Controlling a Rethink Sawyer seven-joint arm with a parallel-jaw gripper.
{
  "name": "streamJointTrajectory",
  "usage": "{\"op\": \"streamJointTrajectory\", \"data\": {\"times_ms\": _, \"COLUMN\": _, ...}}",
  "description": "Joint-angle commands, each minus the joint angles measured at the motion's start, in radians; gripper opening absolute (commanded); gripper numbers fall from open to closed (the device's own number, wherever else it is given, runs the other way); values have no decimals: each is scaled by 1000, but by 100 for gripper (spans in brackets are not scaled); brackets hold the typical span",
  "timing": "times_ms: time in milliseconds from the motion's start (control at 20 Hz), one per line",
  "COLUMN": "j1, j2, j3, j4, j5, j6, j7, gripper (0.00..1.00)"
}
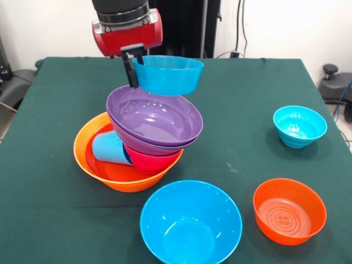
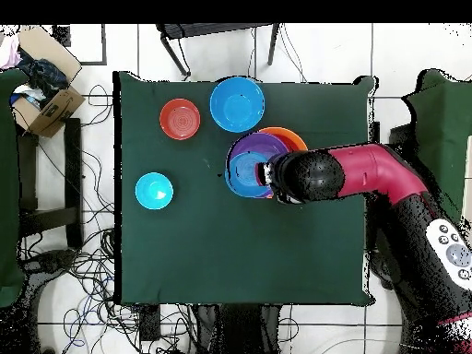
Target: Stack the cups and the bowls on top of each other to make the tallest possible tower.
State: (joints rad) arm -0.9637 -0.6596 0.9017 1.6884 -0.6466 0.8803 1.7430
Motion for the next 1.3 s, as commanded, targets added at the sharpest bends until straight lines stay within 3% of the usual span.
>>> {"op": "streamJointTrajectory", "data": {"times_ms": 50, "j1": 27, "j2": 52, "j3": -2, "j4": -52, "j5": -89, "j6": 14, "j7": -305, "gripper": 0}}
{"op": "streamJointTrajectory", "data": {"times_ms": 900, "j1": 38, "j2": 67, "j3": -18, "j4": -70, "j5": -130, "j6": 11, "j7": -290, "gripper": 0}}
{"op": "streamJointTrajectory", "data": {"times_ms": 950, "j1": 41, "j2": 68, "j3": -18, "j4": -73, "j5": -125, "j6": 10, "j7": -266, "gripper": 100}}
{"op": "streamJointTrajectory", "data": {"times_ms": 1300, "j1": 10, "j2": 72, "j3": 20, "j4": -61, "j5": -95, "j6": 22, "j7": -324, "gripper": 100}}
